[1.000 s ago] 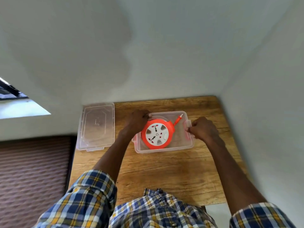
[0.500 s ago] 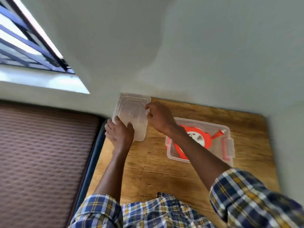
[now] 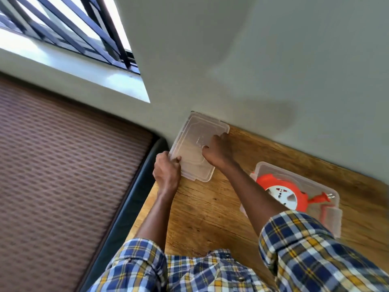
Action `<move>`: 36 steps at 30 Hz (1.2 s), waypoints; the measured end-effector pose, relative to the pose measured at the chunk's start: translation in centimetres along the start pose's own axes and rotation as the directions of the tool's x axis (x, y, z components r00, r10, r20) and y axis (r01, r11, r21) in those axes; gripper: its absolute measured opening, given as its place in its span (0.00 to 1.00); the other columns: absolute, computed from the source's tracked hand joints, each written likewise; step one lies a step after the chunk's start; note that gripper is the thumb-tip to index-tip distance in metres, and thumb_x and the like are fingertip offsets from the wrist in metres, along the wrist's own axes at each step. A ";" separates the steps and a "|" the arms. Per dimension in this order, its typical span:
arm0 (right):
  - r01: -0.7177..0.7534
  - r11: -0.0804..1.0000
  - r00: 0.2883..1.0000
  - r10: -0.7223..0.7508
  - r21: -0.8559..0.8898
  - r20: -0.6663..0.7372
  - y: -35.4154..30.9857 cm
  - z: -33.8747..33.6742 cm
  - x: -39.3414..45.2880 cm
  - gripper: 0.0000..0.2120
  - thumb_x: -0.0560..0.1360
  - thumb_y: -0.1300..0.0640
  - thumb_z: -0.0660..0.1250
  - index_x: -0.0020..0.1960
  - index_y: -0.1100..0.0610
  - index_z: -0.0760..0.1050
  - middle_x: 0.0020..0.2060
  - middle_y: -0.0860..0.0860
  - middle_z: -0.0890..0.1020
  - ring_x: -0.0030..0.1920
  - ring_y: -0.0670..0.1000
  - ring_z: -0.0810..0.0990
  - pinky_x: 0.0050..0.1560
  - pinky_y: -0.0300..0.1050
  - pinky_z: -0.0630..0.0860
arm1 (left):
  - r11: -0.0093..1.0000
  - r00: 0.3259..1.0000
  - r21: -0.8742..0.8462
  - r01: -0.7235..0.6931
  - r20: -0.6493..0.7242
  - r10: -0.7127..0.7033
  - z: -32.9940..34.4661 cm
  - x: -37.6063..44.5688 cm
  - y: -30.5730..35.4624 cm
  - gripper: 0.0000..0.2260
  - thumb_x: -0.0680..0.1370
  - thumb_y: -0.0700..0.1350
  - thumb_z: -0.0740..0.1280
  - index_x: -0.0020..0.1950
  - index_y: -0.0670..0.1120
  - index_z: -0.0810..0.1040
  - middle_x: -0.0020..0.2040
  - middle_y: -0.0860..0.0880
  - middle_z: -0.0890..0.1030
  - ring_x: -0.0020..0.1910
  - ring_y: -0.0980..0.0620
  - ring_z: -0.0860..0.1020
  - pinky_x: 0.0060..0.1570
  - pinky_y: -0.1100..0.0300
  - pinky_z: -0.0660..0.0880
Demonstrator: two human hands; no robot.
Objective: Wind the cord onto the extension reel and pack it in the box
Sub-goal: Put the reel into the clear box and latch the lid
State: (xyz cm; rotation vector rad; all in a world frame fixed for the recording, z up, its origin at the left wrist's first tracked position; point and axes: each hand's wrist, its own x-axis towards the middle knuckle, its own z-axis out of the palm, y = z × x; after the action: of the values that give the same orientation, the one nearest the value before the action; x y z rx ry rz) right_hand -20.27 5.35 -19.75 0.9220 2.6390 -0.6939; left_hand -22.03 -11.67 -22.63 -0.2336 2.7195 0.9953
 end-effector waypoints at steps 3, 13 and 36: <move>-0.004 0.990 1.000 0.003 0.138 0.012 0.7 -0.8 -0.5 0.20 0.76 0.51 0.66 0.62 0.63 0.77 0.62 0.64 0.78 0.60 0.64 0.78 0.49 0.45 0.74 | 0.990 0.996 -0.118 0.082 -0.019 -0.085 -0.9 -0.2 0.2 0.08 0.80 0.48 0.73 0.56 0.47 0.85 0.48 0.45 0.84 0.53 0.40 0.82 0.46 0.54 0.71; -0.218 0.248 0.970 0.165 0.944 0.181 3.9 -8.6 -5.9 0.29 0.83 0.35 0.56 0.70 0.56 0.71 0.62 0.60 0.79 0.52 0.57 0.83 0.47 0.53 0.80 | 0.742 0.919 -0.545 -0.390 -0.187 0.346 -5.2 -6.6 8.1 0.09 0.77 0.29 0.71 0.49 0.41 0.86 0.48 0.46 0.86 0.48 0.54 0.84 0.47 0.63 0.79; -0.147 0.400 0.810 0.573 0.905 -0.121 22.7 -11.4 -19.6 0.17 0.80 0.61 0.69 0.67 0.54 0.76 0.58 0.55 0.83 0.51 0.57 0.84 0.49 0.54 0.84 | 0.822 0.738 -0.553 0.134 0.610 0.290 1.3 -13.4 6.6 0.09 0.85 0.44 0.68 0.56 0.41 0.86 0.50 0.40 0.88 0.49 0.39 0.88 0.46 0.49 0.85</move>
State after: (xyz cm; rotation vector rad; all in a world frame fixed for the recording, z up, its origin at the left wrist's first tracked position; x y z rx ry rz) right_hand 8.26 16.66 -10.37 2.0699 2.0604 -1.9853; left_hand -10.50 -4.86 -15.89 0.1471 1.7276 1.5401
